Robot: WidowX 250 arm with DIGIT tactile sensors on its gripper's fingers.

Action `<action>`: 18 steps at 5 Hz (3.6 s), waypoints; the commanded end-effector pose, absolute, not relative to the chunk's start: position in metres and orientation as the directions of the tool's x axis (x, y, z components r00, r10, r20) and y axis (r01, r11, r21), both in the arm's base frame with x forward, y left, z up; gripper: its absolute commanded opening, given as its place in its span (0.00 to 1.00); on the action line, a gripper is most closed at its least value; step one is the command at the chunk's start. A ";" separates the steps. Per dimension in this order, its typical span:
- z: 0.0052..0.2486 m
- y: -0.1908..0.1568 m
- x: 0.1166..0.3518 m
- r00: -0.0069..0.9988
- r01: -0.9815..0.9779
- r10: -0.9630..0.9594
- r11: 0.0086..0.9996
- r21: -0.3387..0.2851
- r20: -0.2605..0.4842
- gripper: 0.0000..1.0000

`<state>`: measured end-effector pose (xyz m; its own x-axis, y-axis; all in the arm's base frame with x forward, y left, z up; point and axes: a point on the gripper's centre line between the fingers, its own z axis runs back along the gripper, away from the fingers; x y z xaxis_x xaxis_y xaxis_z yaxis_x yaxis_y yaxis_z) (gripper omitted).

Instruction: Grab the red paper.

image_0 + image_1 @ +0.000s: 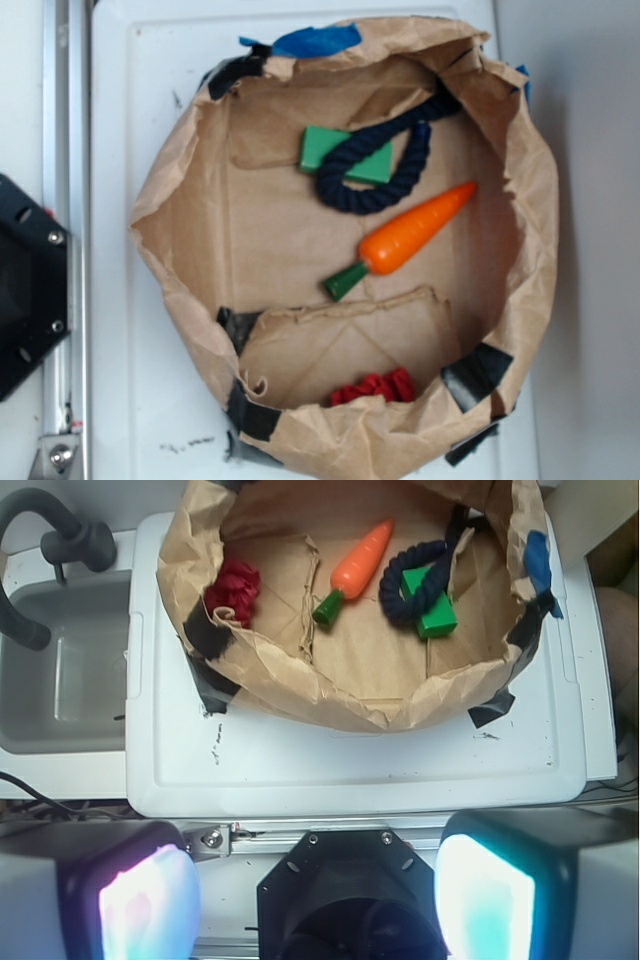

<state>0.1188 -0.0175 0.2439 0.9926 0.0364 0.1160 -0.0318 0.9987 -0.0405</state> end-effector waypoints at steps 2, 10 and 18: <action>0.242 -0.012 0.139 0.991 -0.028 0.032 0.999 -0.027 0.127 1.00; 0.152 0.021 0.250 0.502 0.858 -0.823 0.512 -0.036 0.266 1.00; 0.088 -0.059 0.255 0.170 0.984 -0.913 0.180 -0.007 0.370 1.00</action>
<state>0.2629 -0.0446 0.0702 0.2309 -0.9047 0.3581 0.9729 0.2207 -0.0697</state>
